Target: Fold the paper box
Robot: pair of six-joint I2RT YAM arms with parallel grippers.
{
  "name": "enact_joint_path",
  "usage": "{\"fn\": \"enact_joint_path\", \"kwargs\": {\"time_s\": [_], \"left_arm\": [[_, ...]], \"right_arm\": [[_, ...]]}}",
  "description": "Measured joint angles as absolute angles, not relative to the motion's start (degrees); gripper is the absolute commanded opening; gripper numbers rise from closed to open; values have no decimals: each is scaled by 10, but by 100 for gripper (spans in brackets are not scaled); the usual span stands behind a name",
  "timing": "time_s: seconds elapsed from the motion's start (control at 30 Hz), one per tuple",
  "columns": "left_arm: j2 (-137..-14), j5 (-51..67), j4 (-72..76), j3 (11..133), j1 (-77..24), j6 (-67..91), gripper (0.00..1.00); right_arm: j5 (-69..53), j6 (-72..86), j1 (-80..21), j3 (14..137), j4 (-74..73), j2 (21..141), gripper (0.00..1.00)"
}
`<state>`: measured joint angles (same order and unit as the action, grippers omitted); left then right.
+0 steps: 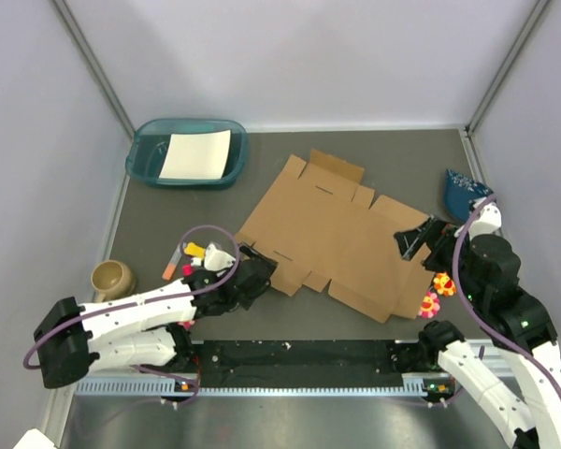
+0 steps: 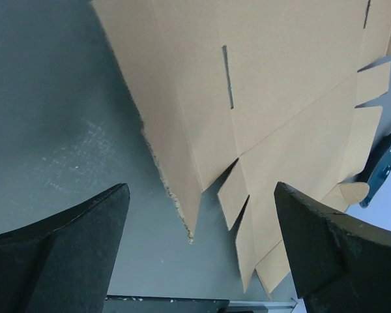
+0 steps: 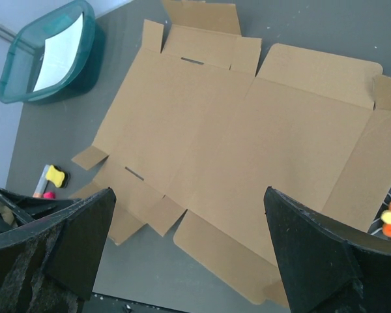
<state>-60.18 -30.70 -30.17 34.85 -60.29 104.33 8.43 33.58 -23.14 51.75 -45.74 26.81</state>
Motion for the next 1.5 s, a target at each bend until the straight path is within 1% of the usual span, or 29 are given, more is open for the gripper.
{"fn": "enact_joint_path", "kwargs": {"time_s": [0.07,0.13,0.27,0.37,0.43,0.5,0.53,0.6,0.63,0.8,0.83,0.93,1.1,1.23,1.37,1.43,1.5], "left_arm": [[-602,-309,-300,342,-606,1053,90],[-603,-317,-291,326,-607,1057,79],[-637,-359,-246,299,-599,1021,75],[-680,-364,-203,299,-578,982,75],[-703,-362,-180,298,-567,963,73],[-715,-362,-149,292,-562,939,62],[-718,-363,-131,286,-559,919,52],[-716,-363,-109,279,-553,884,27],[-713,-361,-95,275,-550,862,24],[-665,-348,-18,271,-536,719,20],[-656,-343,-11,277,-533,686,12],[-646,-314,-16,325,-512,596,9],[-641,-235,-62,485,-419,462,13],[-647,-163,-117,649,-364,361,11],[-693,-50,-197,833,-337,263,13],[-704,12,-215,866,-321,235,13],[-704,90,-231,863,-294,221,14]], "right_arm": [[87,336,-231,517,-459,257,98],[90,336,-231,517,-459,246,98],[93,337,-231,503,-459,230,98],[93,336,-231,494,-465,228,98],[96,336,-231,491,-470,227,98],[102,335,-231,491,-473,223,98],[105,335,-231,491,-474,220,98],[109,335,-231,491,-475,215,98],[110,335,-231,491,-476,213,98],[121,334,-231,491,-476,211,98],[125,334,-231,491,-476,211,98],[135,327,-231,502,-481,212,98],[161,306,-231,587,-492,222,98],[180,290,-231,656,-485,222,98],[184,283,-231,672,-476,219,98],[183,281,-231,670,-478,219,98],[181,281,-231,662,-478,216,98]]}}
